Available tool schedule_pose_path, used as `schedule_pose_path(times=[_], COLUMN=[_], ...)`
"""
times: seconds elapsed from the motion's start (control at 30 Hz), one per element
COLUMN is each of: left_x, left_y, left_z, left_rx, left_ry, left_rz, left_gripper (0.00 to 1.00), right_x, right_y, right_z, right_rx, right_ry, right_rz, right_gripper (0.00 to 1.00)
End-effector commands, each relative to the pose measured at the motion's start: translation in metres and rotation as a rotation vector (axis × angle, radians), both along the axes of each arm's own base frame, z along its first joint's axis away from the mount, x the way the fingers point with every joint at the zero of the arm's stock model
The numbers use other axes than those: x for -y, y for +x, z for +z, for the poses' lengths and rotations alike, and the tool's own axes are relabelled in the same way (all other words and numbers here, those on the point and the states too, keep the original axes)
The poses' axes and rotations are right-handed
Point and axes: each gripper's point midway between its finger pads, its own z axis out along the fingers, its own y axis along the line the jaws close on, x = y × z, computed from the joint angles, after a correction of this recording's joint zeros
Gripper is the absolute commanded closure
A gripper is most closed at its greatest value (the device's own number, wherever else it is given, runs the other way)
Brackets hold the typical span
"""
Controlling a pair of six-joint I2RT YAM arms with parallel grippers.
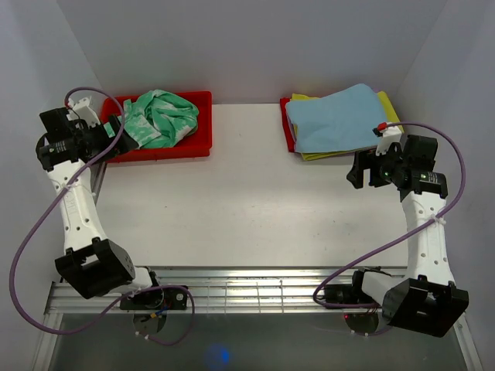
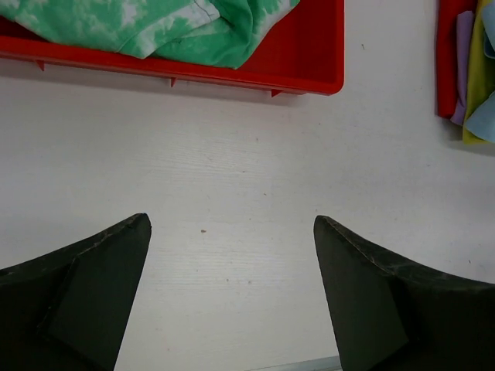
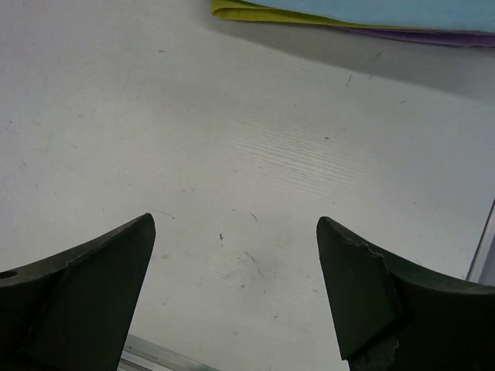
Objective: Fold and stack the trousers
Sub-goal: Grab the trousers from the pile
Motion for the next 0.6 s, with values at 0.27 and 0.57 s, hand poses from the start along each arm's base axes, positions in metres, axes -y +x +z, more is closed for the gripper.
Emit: schedule_pose_path(times=[0.27,0.57], left_x=[-0.04,-0.022], left_y=[0.093,0.195], left_z=[0.022,-0.026], left_rx=[0.054,0.028], left_ry=[0.032,0.059], left_rz=[0.004,-0.008], left_gripper=[0.02,0.02], right_x=[-0.008,-0.007], right_y=[0.009,0.014], right_z=[0.007,-0.002], right_rx=[-0.012,-0.049], right_ry=[0.052,0.06], right_rz=[0.044,0.037], right_gripper=[0.1,0.1])
